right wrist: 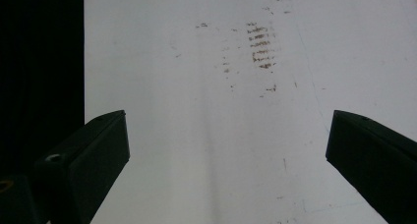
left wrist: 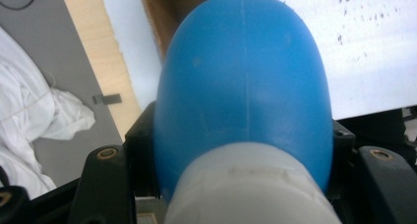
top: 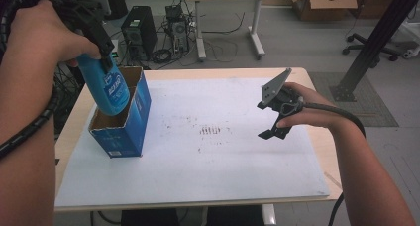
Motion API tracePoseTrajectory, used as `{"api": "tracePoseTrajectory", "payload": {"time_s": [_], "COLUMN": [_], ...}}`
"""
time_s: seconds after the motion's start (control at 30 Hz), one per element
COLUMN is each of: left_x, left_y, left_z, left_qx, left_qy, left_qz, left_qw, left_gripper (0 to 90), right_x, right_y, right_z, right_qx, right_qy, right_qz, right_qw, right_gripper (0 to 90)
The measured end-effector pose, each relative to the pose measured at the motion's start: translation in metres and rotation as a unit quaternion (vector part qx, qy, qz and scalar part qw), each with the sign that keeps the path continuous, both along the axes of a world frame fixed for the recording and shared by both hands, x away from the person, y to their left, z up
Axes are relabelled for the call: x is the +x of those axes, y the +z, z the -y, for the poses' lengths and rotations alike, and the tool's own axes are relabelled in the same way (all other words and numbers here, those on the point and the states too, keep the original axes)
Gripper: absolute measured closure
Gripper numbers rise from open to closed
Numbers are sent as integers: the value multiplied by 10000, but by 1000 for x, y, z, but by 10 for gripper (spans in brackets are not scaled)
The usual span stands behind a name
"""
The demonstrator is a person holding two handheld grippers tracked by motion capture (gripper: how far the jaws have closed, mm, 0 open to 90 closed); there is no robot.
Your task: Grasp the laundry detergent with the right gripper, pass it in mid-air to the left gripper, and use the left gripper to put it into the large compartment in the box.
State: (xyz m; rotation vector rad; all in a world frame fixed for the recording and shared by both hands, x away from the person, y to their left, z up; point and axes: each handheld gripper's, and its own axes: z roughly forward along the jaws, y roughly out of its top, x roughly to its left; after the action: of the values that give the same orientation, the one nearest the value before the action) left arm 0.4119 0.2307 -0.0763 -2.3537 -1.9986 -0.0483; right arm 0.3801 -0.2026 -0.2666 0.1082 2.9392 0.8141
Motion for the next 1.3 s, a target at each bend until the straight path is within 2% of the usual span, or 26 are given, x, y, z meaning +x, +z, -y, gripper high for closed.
{"api": "tracePoseTrajectory", "payload": {"time_s": [0.27, 0.5, 0.8, 1.0, 1.17, 1.3], "left_x": [8, 12, 16, 20, 23, 24], "left_y": [-4, -14, -35, -52, -70, -82], "left_z": [-13, -23, -27, -28, -28, -28], "left_qx": [36, 63, 77, 9, 91, 47], "left_qy": [383, 557, 546, 500, 476, 465], "left_qz": [8, 11, -7, -122, -193, -216], "left_qw": [9993, 9984, 9985, 9987, 9986, 9987], "left_gripper": [383, 383, 384, 384, 384, 384], "right_x": [1, 2, 2, 1, 0, 1], "right_y": [2, 2, 3, 3, 2, 0], "right_z": [-3, -6, -8, -9, -9, -9], "right_qx": [-121, -284, -322, -349, -343, -411], "right_qy": [69, 105, 109, 124, 110, 95], "right_qz": [-32, -100, -132, -138, -149, -213], "right_qw": [9999, 9995, 9993, 9992, 9992, 9989], "right_gripper": [29, 30, 31, 31, 30, 31]}}
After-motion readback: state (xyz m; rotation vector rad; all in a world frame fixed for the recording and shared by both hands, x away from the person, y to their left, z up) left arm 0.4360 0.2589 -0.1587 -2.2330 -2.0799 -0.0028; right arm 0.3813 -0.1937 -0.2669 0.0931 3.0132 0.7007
